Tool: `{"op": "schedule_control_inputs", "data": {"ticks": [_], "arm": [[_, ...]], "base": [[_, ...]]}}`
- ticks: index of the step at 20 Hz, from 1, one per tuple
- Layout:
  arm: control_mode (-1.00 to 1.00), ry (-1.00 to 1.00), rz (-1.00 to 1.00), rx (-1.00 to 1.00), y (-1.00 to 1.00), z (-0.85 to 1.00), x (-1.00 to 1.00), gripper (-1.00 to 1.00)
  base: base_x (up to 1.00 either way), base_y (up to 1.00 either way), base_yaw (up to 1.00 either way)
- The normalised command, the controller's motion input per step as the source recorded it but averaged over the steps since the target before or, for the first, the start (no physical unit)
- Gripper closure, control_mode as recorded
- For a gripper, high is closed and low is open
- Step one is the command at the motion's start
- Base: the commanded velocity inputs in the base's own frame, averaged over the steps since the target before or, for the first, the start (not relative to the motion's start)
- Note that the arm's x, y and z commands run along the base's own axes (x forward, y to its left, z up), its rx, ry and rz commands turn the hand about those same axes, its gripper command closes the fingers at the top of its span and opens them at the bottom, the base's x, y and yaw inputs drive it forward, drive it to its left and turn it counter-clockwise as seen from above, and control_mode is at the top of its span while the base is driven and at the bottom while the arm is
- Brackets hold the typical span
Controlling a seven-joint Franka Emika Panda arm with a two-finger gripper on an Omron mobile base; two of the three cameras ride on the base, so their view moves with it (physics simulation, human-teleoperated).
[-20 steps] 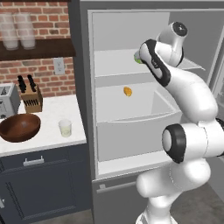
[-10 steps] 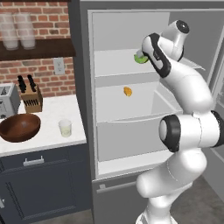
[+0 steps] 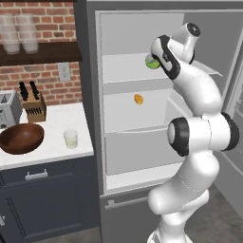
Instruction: Grab a lemon wedge from the fridge and one ice cube from the ice bowl, and put them in the glass of lemonade.
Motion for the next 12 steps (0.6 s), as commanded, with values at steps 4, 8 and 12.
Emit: {"op": "schedule_control_inputs", "data": {"ticks": [4,8,12], "arm": [[-1.00,0.12,0.00,0.00,0.00,-0.14,0.26,-1.00],[-1.00,0.12,0.02,0.00,0.00,-0.05,0.24,-1.00],[-1.00,0.00,0.05,0.00,0.00,0.00,0.03,-1.00]], "base": [[0.00,0.00,0.00],[0.00,0.00,0.00],[0.00,0.00,0.00]]}}
